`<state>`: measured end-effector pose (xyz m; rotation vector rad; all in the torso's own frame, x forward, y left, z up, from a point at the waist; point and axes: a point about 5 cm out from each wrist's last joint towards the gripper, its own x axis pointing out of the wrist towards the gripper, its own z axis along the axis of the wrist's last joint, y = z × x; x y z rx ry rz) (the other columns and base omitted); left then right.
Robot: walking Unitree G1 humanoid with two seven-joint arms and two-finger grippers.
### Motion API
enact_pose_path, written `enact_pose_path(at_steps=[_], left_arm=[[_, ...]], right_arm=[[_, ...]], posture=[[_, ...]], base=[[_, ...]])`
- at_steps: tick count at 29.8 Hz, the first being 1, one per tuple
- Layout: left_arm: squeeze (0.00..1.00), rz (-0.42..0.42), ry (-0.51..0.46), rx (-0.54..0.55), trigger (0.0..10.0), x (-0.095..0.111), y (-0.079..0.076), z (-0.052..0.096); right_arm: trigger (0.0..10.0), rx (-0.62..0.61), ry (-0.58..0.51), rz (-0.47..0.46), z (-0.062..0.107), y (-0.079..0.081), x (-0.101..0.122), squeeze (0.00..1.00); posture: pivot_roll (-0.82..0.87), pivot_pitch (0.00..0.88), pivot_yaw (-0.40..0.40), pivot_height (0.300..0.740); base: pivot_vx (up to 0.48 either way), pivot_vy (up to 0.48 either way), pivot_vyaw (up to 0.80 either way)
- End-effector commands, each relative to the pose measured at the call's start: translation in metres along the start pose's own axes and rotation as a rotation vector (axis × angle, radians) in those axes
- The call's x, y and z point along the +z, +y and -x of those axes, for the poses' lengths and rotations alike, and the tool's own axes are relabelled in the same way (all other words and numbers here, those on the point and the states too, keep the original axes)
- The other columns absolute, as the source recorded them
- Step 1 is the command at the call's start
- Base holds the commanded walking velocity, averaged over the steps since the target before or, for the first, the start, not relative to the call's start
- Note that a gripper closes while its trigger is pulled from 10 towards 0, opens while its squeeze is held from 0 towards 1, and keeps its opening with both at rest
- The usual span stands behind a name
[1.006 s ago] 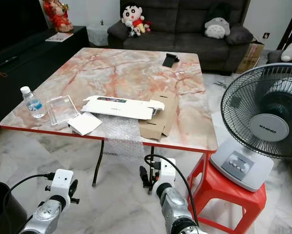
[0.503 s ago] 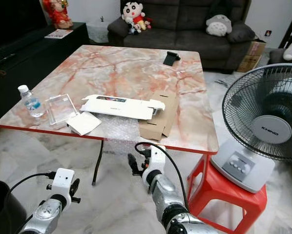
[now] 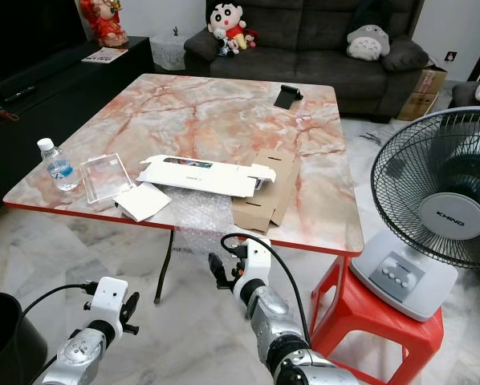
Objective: Picking trash to rubbish bin
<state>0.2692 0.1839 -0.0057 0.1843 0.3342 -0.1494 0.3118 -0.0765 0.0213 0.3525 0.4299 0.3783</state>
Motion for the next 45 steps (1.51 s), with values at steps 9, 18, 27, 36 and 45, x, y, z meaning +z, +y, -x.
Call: enact_pose_path(at_steps=[9, 18, 27, 36, 45], left_arm=[[0.0, 0.003, -0.111, -0.064, 10.0, 0.013, -0.016, 0.004], [0.0, 0.011, -0.2, -0.039, 10.0, 0.033, -0.011, 0.01], [0.0, 0.008, -0.208, 0.016, 10.0, 0.037, 0.009, 0.023], [0.0, 0.013, -0.252, 0.071, 10.0, 0.059, 0.032, 0.031], [0.0, 0.055, -0.293, 0.062, 10.0, 0.076, 0.03, 0.037]], right_arm=[[10.0, -0.006, -0.019, 0.017, -0.003, 0.0, 0.009, 0.0], [10.0, 0.021, -0.027, 0.029, -0.006, 0.007, 0.013, 0.0], [10.0, 0.029, -0.032, 0.022, -0.008, 0.012, 0.014, 0.0], [10.0, 0.043, -0.043, 0.011, -0.01, 0.016, 0.016, 0.0], [10.0, 0.038, -0.06, 0.016, -0.012, 0.016, 0.025, 0.0]], posture=[[0.14, 0.05, 0.0, 0.74], [0.17, 0.109, 0.0, 0.74], [0.18, 0.147, 0.004, 0.74], [0.19, 0.171, 0.011, 0.74], [0.21, 0.185, 0.011, 0.74]], base=[[0.0, 0.0, 0.0], [0.0, 0.0, 0.0], [0.0, 0.0, 0.0], [0.0, 0.0, 0.0], [0.0, 0.0, 0.0]])
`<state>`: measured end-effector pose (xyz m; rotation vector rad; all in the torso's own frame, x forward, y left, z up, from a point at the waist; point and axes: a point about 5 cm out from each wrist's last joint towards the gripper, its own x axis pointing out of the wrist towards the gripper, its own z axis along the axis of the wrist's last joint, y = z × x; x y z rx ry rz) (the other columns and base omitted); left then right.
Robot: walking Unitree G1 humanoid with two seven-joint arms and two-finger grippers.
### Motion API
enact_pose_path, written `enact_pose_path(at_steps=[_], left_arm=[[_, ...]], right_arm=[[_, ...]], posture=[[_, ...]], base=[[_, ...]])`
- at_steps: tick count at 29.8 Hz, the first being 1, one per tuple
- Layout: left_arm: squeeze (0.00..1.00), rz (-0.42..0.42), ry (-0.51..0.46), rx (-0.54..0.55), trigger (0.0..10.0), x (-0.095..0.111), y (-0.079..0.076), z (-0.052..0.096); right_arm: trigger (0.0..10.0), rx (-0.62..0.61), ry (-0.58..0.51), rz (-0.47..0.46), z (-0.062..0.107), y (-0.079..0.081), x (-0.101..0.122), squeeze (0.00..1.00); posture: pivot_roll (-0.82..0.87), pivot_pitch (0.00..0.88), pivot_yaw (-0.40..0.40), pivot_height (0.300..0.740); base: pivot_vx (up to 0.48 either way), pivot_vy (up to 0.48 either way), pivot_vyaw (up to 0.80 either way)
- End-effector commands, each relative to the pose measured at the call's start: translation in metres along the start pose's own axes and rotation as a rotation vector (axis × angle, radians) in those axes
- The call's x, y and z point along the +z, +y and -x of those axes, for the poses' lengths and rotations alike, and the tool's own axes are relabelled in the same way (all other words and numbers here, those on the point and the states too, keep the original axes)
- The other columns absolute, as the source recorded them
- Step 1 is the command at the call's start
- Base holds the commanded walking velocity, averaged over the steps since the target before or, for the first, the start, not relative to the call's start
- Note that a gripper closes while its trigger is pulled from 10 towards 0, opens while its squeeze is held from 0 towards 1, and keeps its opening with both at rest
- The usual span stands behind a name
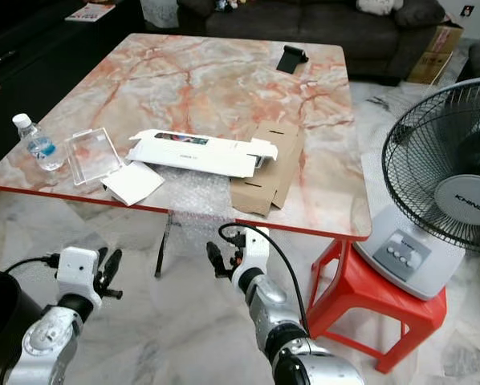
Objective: Picking trash to rubbish bin
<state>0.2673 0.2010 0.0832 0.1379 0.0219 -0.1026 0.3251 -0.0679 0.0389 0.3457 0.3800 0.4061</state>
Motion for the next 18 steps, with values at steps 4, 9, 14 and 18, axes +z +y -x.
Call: enact_pose_path(at_steps=[4, 9, 14, 18], left_arm=[[0.0, 0.034, 0.017, -0.022, 10.0, 0.0, -0.007, -0.004], [0.0, 0.071, 0.021, -0.077, 10.0, 0.002, -0.025, -0.018], [0.0, 0.088, 0.028, -0.105, 10.0, 0.001, -0.036, -0.023], [0.0, 0.096, 0.02, -0.122, 10.0, 0.004, -0.042, -0.026]], right_arm=[[10.0, 0.007, -0.035, -0.002, -0.006, 0.006, 0.013, 0.0], [10.0, 0.01, -0.047, 0.006, -0.007, 0.006, 0.02, 0.0], [10.0, 0.01, -0.048, 0.008, -0.007, 0.005, 0.02, 0.0], [10.0, 0.009, -0.049, 0.007, -0.007, 0.005, 0.02, 0.0]], posture=[[0.2, 0.192, 0.008, 0.74], [0.2, 0.204, 0.006, 0.74], [0.19, 0.21, 0.006, 0.74], [0.18, 0.213, 0.007, 0.74]], base=[[0.0, 0.0, 0.0], [0.0, 0.0, 0.0], [0.0, 0.0, 0.0], [0.0, 0.0, 0.0]])
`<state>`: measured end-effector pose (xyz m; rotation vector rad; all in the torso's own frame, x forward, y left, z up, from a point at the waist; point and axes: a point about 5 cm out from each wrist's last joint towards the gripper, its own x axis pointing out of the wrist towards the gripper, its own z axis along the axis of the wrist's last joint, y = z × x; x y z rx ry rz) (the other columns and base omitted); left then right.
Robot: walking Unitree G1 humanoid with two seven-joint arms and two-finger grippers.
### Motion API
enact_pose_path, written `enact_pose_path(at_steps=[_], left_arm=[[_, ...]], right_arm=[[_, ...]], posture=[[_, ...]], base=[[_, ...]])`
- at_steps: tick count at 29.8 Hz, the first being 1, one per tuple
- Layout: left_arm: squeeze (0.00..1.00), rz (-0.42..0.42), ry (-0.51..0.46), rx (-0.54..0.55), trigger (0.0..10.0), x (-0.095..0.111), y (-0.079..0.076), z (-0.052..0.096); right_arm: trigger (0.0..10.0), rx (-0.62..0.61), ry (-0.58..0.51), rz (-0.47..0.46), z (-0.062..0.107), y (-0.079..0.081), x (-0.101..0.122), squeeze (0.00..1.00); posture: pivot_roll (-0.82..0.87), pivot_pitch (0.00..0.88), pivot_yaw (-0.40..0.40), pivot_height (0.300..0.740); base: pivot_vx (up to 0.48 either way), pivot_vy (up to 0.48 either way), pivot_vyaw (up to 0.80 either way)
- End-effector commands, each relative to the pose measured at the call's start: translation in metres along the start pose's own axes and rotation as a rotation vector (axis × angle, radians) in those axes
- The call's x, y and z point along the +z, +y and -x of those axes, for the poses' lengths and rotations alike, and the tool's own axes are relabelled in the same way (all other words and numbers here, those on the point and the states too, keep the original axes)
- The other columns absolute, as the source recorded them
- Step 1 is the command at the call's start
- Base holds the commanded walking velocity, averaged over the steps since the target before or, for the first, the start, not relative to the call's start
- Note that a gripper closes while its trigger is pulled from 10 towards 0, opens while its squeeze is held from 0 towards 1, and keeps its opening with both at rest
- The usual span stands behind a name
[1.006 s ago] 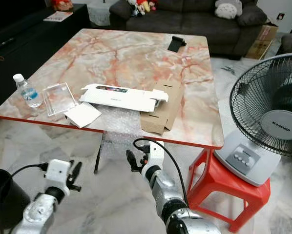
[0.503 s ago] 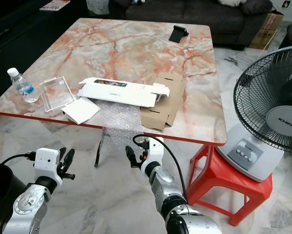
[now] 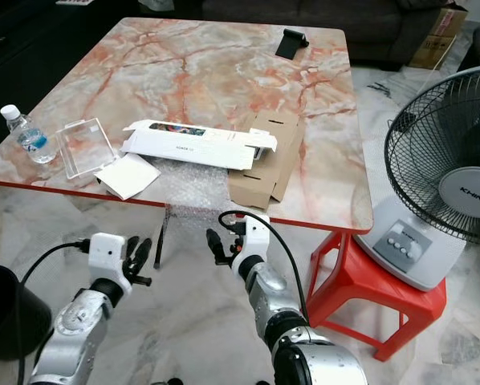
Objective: Picking trash to rubbish bin
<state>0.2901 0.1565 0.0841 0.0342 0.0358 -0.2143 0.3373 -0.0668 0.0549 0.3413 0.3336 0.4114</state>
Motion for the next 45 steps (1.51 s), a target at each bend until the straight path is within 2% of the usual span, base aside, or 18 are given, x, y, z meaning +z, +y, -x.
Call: enact_pose_path(at_steps=[1, 4, 5, 6, 34, 45], left_arm=[[0.0, -0.005, 0.018, -0.009, 10.0, -0.002, -0.001, 0.0], [0.0, -0.004, 0.015, -0.01, 10.0, -0.001, -0.001, -0.001], [0.0, -0.004, 0.014, -0.008, 10.0, -0.002, 0.0, -0.001], [0.0, -0.004, 0.014, -0.006, 10.0, -0.002, 0.001, 0.0], [0.0, 0.009, -0.002, -0.007, 10.0, 0.0, 0.002, -0.009], [0.0, 0.03, -0.01, -0.033, 10.0, -0.002, -0.005, -0.014]], right_arm=[[10.0, -0.003, -0.007, -0.01, -0.001, 0.001, 0.001, 0.0], [10.0, -0.003, -0.008, -0.012, -0.001, 0.001, 0.001, 0.0], [0.5, -0.003, -0.01, -0.016, -0.001, 0.001, 0.001, 0.0], [0.0, -0.004, -0.013, -0.02, -0.001, 0.001, 0.002, 0.0], [0.0, 0.047, -0.083, -0.073, -0.002, 0.003, 0.012, 0.0], [0.0, 0.111, -0.142, -0.063, -0.001, 0.001, 0.023, 0.0]], posture=[[0.19, 0.214, 0.008, 0.74], [0.19, 0.214, 0.008, 0.74], [0.19, 0.215, 0.01, 0.74], [0.18, 0.214, 0.012, 0.74], [0.16, 0.169, -0.002, 0.74], [0.12, 0.101, -0.012, 0.74]], base=[[0.0, 0.0, 0.0], [0.0, 0.0, 0.0], [0.0, 0.0, 0.0], [0.0, 0.0, 0.0], [0.0, 0.0, 0.0], [0.0, 0.0, 0.0]])
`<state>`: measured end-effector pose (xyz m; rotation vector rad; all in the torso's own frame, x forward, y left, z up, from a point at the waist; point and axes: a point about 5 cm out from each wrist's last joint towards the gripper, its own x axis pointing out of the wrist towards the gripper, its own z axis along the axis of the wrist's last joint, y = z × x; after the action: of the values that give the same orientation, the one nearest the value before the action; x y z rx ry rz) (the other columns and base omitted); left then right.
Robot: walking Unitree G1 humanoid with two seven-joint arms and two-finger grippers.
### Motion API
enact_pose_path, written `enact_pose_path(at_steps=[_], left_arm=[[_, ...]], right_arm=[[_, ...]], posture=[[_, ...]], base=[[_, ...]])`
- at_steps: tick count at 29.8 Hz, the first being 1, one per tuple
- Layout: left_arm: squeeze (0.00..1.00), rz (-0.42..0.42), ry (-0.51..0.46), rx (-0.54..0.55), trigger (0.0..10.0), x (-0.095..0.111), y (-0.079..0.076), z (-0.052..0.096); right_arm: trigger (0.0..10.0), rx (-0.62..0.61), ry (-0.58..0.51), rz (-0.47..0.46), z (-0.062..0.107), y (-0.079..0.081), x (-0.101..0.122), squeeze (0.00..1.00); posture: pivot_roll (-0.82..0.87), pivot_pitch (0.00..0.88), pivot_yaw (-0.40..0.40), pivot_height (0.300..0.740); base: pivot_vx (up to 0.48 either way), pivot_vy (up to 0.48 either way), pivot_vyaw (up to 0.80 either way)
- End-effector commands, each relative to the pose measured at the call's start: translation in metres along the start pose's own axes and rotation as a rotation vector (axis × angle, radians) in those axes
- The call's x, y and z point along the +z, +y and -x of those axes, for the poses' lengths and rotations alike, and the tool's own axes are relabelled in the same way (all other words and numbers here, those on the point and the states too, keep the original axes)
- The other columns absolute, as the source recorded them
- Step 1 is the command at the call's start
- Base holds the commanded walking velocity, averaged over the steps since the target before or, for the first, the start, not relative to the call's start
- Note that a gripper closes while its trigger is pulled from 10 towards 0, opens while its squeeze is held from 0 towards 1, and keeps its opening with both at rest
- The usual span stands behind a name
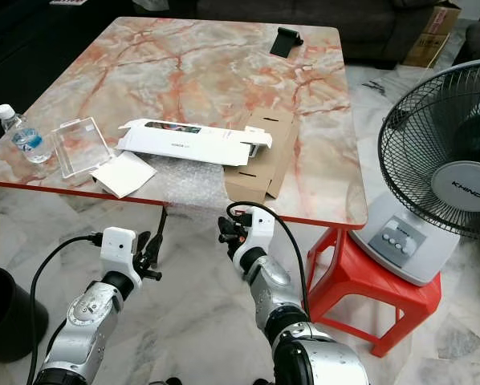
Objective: Picking trash to rubbish bin
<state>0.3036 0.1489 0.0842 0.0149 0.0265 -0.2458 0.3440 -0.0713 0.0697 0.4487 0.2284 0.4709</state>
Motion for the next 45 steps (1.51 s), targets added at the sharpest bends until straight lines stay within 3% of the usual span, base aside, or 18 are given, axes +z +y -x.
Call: enact_pose_path(at_steps=[1, 5, 6, 7, 8, 21, 25, 36, 45], left_arm=[[0.0, 0.014, 0.001, -0.003, 10.0, -0.003, -0.001, 0.0], [0.0, 0.018, 0.0, -0.008, 10.0, -0.003, -0.003, -0.004], [0.0, 0.019, -0.002, -0.01, 10.0, -0.003, -0.003, -0.005], [0.0, 0.02, -0.005, -0.013, 10.0, -0.002, -0.004, -0.006], [0.0, 0.021, -0.007, -0.017, 10.0, -0.002, -0.005, -0.007], [0.0, 0.027, -0.034, -0.042, 10.0, 0.002, -0.01, -0.018], [0.0, 0.027, -0.035, -0.044, 10.0, 0.003, -0.01, -0.022], [0.0, 0.023, -0.036, 0.001, 10.0, 0.003, 0.002, -0.024], [0.0, 0.035, -0.035, 0.013, 10.0, 0.001, 0.003, -0.023]], right_arm=[[0.0, 0.025, -0.038, 0.012, -0.001, 0.002, 0.007, 0.0], [0.0, 0.035, -0.048, 0.015, 0.0, 0.0, 0.009, 0.0], [1.4, 0.038, -0.052, 0.016, 0.0, 0.0, 0.01, 0.0], [1.4, 0.042, -0.056, 0.017, 0.0, -0.001, 0.01, 0.0], [10.0, 0.048, -0.061, 0.019, 0.0, -0.001, 0.011, 0.0], [10.0, 0.103, -0.17, 0.031, -0.001, -0.001, 0.034, 0.0], [10.0, 0.149, -0.217, 0.049, -0.008, 0.008, 0.051, 0.0], [10.0, 0.214, -0.245, 0.068, -0.022, 0.029, 0.073, 0.0], [10.0, 0.243, -0.254, 0.091, -0.03, 0.042, 0.089, 0.0]], posture=[[0.12, 0.098, -0.012, 0.74], [0.12, 0.076, -0.013, 0.74], [0.12, 0.066, -0.012, 0.74], [0.12, 0.066, -0.012, 0.74], [0.11, 0.056, -0.011, 0.74], [0.1, 0.0, -0.016, 0.74], [0.1, 0.0, -0.015, 0.74], [0.1, 0.0, -0.03, 0.74], [0.11, 0.008, -0.042, 0.74]], base=[[0.0, 0.0, 0.0], [0.0, 0.0, 0.0], [0.0, 0.0, 0.0], [0.0, 0.0, 0.0], [0.0, 0.0, 0.0], [0.0, 0.0, 0.0], [0.0, 0.0, 0.0], [0.0, 0.0, 0.0], [0.0, 0.0, 0.0]])
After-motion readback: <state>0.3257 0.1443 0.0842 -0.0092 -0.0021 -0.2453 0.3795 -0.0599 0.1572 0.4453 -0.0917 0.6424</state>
